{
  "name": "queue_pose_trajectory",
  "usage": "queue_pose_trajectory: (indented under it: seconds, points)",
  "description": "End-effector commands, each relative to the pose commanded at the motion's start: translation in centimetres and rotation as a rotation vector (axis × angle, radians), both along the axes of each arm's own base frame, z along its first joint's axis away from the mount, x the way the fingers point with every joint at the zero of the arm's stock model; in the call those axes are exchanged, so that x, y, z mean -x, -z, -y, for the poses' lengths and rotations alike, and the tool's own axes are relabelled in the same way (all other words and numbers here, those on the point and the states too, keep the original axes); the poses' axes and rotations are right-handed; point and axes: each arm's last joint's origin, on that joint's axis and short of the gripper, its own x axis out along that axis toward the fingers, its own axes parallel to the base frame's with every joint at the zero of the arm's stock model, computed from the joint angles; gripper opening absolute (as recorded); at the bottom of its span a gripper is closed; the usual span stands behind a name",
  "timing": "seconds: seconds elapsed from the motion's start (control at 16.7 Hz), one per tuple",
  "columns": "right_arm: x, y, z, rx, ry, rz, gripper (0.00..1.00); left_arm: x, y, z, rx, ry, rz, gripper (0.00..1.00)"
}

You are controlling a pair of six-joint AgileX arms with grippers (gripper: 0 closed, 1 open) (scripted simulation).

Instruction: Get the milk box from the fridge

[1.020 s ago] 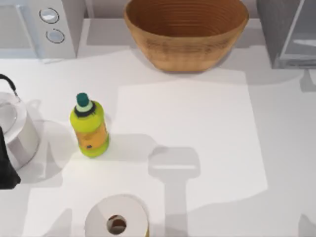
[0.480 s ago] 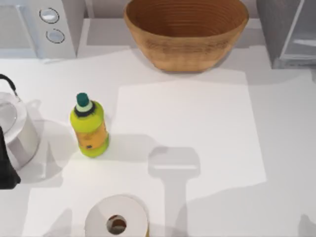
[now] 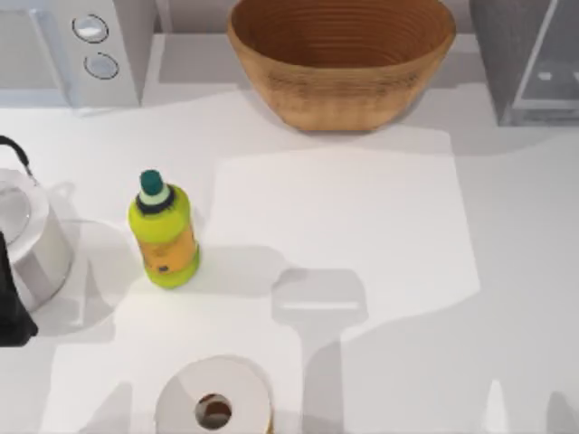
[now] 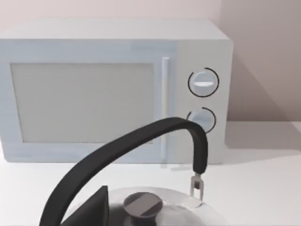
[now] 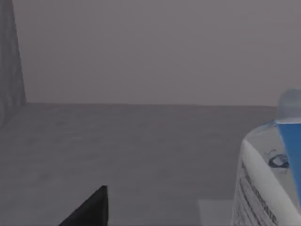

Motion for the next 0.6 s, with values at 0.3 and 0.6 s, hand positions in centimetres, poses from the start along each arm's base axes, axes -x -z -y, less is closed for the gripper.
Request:
queue_pose_trajectory:
  seconds: [0.3,0.6]
  points:
    - [-1.4,0.0,2.6,0.000,-0.001,0.003,1.00,0.0,0.0,0.0,0.000,0.000,0.000,1.00]
    - [-1.4,0.0,2.6,0.000,-0.001,0.003,0.85,0.0,0.0,0.0,0.000,0.000,0.000,1.00]
